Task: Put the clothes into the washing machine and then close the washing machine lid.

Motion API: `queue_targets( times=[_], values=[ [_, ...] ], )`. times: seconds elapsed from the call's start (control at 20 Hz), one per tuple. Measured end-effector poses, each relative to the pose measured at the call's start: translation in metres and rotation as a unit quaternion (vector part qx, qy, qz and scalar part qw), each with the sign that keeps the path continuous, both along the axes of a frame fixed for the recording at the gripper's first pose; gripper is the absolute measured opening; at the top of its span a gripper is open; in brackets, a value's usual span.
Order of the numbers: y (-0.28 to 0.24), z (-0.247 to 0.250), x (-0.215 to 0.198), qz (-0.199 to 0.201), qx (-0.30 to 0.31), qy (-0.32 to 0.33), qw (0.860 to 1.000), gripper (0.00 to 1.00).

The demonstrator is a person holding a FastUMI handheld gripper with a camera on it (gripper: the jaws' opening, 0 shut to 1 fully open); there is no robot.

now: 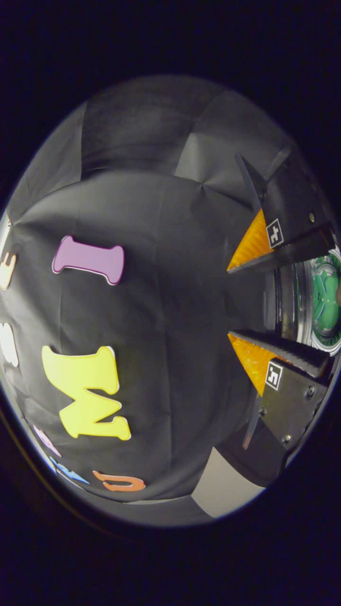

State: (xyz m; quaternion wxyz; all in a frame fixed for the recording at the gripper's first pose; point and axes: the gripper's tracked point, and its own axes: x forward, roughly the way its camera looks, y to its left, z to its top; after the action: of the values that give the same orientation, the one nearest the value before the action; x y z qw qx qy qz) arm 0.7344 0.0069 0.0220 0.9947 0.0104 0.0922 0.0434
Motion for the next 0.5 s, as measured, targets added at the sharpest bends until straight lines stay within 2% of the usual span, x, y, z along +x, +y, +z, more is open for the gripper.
queue_targets(
  times=[0.2,0.5],
  values=[
    [-0.0002,0.0047,0.0024,0.003,0.008,-0.051,0.999,0.73],
    [0.0001,0.006,0.0017,0.006,0.01,-0.081,0.997,0.73]
  ],
)
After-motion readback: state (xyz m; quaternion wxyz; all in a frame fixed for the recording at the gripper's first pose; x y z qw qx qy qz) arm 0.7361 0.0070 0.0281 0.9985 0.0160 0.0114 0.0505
